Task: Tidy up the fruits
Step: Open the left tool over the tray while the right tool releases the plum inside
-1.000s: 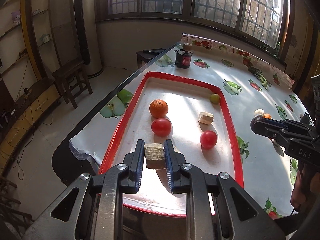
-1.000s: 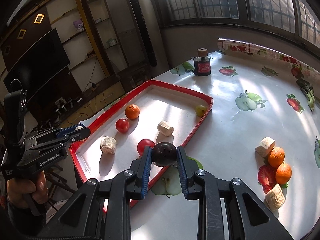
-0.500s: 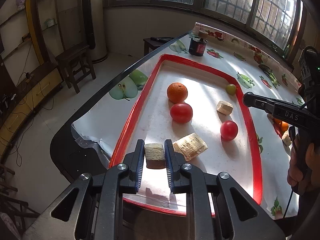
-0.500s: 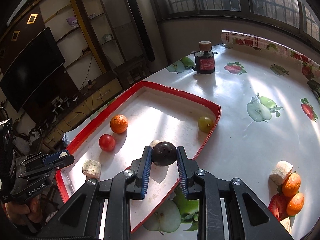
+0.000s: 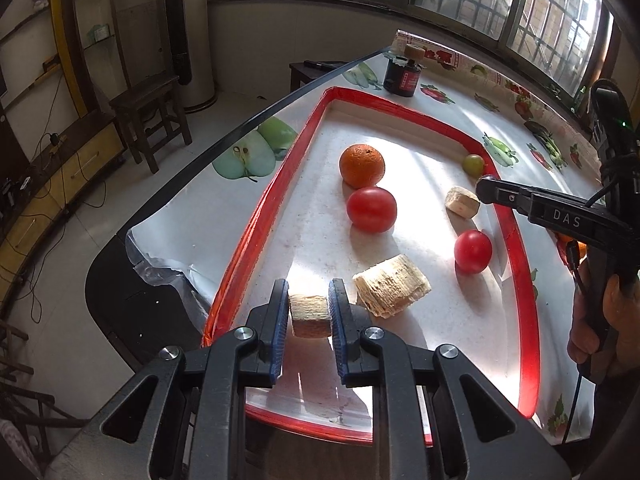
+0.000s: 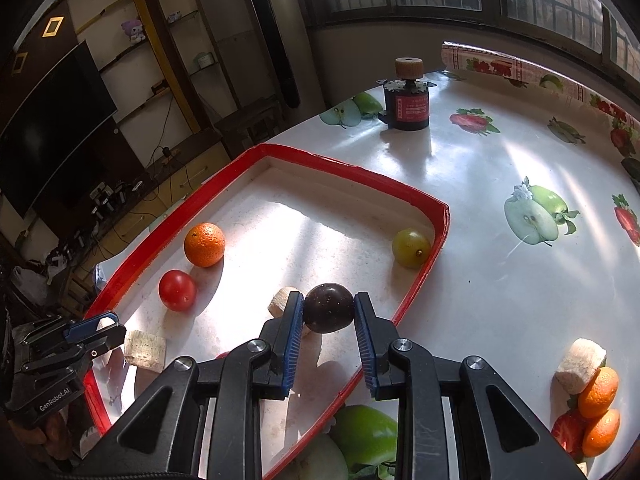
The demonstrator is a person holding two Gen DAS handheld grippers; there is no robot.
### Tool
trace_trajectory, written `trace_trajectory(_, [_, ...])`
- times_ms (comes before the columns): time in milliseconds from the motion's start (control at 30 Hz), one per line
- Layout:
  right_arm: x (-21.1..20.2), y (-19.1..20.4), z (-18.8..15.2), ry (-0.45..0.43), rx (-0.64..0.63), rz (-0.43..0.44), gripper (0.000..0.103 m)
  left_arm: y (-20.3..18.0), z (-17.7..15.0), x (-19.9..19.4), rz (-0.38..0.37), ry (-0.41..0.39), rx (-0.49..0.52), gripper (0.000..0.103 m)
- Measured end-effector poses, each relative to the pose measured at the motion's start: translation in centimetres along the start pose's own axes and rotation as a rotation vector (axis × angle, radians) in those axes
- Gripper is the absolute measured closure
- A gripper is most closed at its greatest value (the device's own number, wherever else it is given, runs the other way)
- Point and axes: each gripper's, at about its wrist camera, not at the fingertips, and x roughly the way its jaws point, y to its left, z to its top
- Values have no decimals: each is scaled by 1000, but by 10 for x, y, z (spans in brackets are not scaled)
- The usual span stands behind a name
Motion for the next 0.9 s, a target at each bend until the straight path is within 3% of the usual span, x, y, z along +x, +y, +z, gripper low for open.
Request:
trace_trajectory(200, [2,1,-1,2,-8,-5,74,-5,-2,4,25,12,14,80])
trace_trajectory(300, [1,2,-4,1,-10,-5,73,-8,-2,3,61,7,22,56])
trace_trajectory(600, [-11,7,-7,-26,-33,-11,54,-8,0,-9,70,-18,13,53])
trace_trajectory(900, [-38,7,-12,-63,-29,4,54,-16,2,-24,58,-46,21,52])
